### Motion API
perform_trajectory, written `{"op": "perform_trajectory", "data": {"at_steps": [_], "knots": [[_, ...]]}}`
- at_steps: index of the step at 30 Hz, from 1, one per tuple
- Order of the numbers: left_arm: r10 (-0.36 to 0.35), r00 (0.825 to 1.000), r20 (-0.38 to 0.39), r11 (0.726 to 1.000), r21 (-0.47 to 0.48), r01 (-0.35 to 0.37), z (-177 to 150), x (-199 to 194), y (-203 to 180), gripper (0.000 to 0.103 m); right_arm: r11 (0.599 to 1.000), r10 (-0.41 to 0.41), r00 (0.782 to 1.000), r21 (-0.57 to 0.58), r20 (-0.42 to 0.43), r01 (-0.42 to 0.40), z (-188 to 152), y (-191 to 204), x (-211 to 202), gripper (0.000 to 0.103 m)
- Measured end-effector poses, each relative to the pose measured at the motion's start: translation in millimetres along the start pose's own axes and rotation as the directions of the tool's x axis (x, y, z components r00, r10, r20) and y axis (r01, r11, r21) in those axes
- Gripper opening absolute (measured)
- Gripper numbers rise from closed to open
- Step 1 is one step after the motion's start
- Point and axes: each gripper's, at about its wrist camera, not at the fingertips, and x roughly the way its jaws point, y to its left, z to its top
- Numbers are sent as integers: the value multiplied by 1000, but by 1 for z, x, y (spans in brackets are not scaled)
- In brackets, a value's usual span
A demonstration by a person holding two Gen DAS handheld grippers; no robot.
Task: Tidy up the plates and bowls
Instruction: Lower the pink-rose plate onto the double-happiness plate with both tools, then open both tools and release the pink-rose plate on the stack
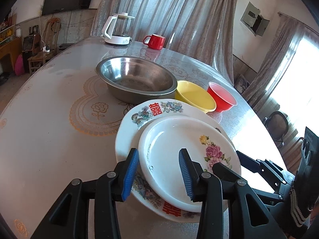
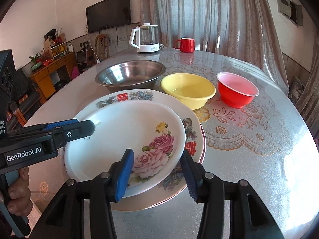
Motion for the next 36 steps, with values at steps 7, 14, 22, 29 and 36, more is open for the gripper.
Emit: {"op": "perform_trajectory", "data": {"at_steps": [7, 14, 22, 29, 36], "knots": [[3, 1000, 15, 1000, 18, -3, -5, -9, -4, 44, 997, -43, 999, -59, 6, 43, 1, 10, 9, 58], [21, 1000, 13, 1000, 2, -21, -5, -9, 2, 44, 999, -26, 1000, -33, 8, 26, 0, 7, 6, 58], [73, 997, 15, 997, 27, -73, -8, -13, -1, 48, 999, -26, 1000, -45, 7, 26, -4, 10, 3, 58], [101, 994, 35, 994, 41, -102, -10, -25, -2, 49, 999, -15, 1000, -34, 4, 15, -5, 10, 0, 58], [142, 989, 39, 989, 34, -143, -13, -35, -1, 49, 1000, 12, 1000, 11, 2, -12, -6, 4, -6, 58]]}}
